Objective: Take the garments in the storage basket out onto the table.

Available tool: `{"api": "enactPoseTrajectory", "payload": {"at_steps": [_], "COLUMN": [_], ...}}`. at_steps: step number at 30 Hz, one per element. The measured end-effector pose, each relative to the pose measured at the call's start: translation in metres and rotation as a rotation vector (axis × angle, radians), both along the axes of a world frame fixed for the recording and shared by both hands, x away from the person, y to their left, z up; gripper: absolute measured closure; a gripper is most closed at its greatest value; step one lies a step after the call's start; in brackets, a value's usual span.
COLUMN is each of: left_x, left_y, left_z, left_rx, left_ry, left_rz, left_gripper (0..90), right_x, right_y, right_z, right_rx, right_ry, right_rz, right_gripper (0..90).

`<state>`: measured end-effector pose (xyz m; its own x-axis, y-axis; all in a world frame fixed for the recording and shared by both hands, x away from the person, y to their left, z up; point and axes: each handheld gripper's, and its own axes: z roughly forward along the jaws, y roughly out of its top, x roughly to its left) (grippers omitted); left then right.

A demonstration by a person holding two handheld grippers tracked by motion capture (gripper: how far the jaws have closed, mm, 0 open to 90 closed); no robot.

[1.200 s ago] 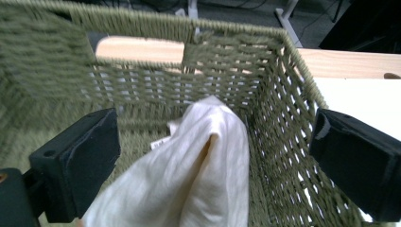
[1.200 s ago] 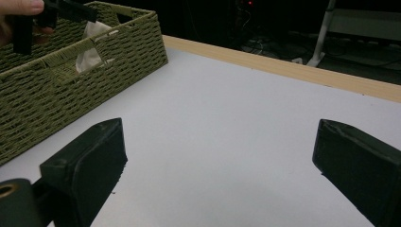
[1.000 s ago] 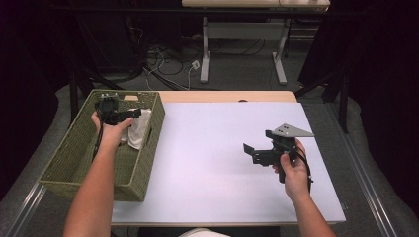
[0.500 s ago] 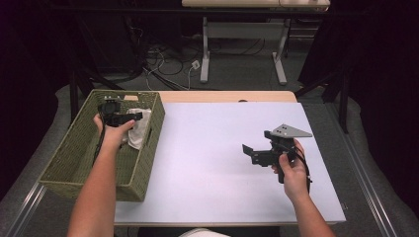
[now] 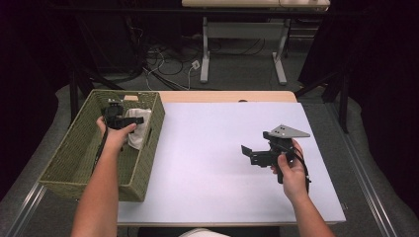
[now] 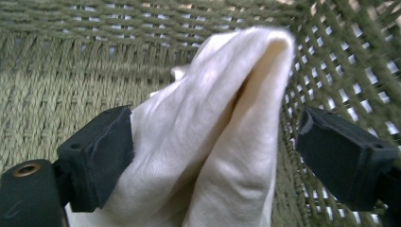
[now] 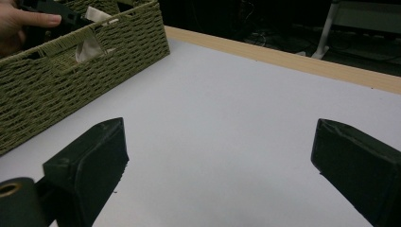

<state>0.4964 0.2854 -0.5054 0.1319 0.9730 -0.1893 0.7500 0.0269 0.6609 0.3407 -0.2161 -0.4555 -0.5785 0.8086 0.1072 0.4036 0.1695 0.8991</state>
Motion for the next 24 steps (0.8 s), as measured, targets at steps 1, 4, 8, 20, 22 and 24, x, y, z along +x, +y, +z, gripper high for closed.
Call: {"api": "enactPoseTrajectory", "payload": {"at_steps": [1,4,8,20,22,24], "left_x": [0.0004,0.0006,0.0013,0.002,0.0017,0.0015], "left_y": [-0.0019,-0.0028,-0.0021,0.0022,0.0023,0.0025], "left_z": [-0.0024,-0.0045,-0.0064,-0.0092,-0.0089,-0.0079], "left_rx": [0.008,0.015,0.018,0.044,0.048,0.047], "left_ry": [0.007,0.022,0.04,0.077,0.078,0.087], "left_rz": [0.0,-0.008,-0.014,-0.012,-0.007,-0.006], "left_gripper": [15.6,15.6,15.9,23.5,30.5,31.9], "right_x": [0.0,0.0005,0.0007,0.0004,0.0008,0.0012], "right_y": [0.0,0.0005,0.0009,0.0017,0.0022,0.0026], "right_z": [0.0,-0.0011,-0.0017,-0.0021,-0.003,-0.0037], "right_rx": [-0.003,0.001,-0.003,-0.006,-0.004,-0.009], "right_ry": [0.003,-0.004,0.002,0.0,0.003,0.005], "right_rz": [0.002,0.001,0.003,-0.001,0.003,0.004], "right_gripper": [4.2,4.2,4.3,4.4,4.6,4.6]}}
